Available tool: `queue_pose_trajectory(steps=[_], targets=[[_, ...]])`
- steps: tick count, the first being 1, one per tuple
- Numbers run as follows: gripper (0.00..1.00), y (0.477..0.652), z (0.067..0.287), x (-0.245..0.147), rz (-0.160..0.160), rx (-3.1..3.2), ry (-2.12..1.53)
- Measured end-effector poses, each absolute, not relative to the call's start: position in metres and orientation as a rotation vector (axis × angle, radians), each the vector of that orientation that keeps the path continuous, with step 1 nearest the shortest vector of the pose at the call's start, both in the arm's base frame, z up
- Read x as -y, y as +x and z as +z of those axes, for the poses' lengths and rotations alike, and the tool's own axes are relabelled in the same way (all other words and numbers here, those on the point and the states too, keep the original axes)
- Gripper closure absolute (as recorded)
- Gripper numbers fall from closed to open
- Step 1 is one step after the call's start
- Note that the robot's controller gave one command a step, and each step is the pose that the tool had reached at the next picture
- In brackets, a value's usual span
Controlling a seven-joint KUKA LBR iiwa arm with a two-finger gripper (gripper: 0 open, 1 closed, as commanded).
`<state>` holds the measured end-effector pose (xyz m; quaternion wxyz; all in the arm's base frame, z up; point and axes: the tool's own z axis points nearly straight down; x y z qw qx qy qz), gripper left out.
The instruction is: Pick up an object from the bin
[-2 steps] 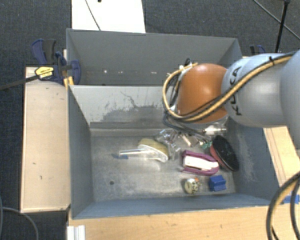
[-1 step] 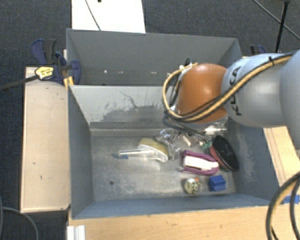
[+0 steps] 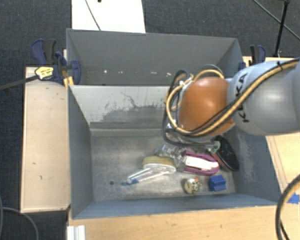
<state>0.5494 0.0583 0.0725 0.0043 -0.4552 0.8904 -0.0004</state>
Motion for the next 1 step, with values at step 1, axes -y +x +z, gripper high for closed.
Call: queue_pose_trajectory(steps=[1], targets=[[1.0, 0.5107, 0.0785, -0.0706, 0.003, -2.829, -1.365]])
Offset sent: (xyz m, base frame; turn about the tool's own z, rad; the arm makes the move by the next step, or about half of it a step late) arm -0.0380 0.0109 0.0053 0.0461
